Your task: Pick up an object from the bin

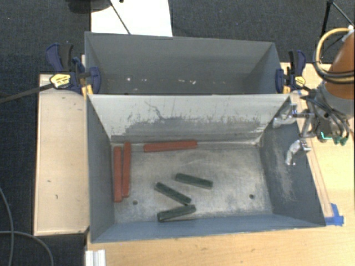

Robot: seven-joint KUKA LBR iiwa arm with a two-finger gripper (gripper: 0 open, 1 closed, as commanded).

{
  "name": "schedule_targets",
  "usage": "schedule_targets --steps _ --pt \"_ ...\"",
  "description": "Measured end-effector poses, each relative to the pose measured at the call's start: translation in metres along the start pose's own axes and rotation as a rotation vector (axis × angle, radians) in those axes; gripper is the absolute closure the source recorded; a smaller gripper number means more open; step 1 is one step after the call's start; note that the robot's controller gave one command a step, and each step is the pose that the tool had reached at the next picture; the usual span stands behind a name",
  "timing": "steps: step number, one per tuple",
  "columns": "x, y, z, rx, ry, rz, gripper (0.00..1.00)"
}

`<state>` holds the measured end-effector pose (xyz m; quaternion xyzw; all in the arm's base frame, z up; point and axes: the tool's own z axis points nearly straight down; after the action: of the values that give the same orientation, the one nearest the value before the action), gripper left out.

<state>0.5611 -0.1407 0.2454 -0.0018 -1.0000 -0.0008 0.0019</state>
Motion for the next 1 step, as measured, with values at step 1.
schedule_targets --steps 1 --pt "-0.0015 0.0004 -0.0046 0.002 -0.008 -0.003 0.00"
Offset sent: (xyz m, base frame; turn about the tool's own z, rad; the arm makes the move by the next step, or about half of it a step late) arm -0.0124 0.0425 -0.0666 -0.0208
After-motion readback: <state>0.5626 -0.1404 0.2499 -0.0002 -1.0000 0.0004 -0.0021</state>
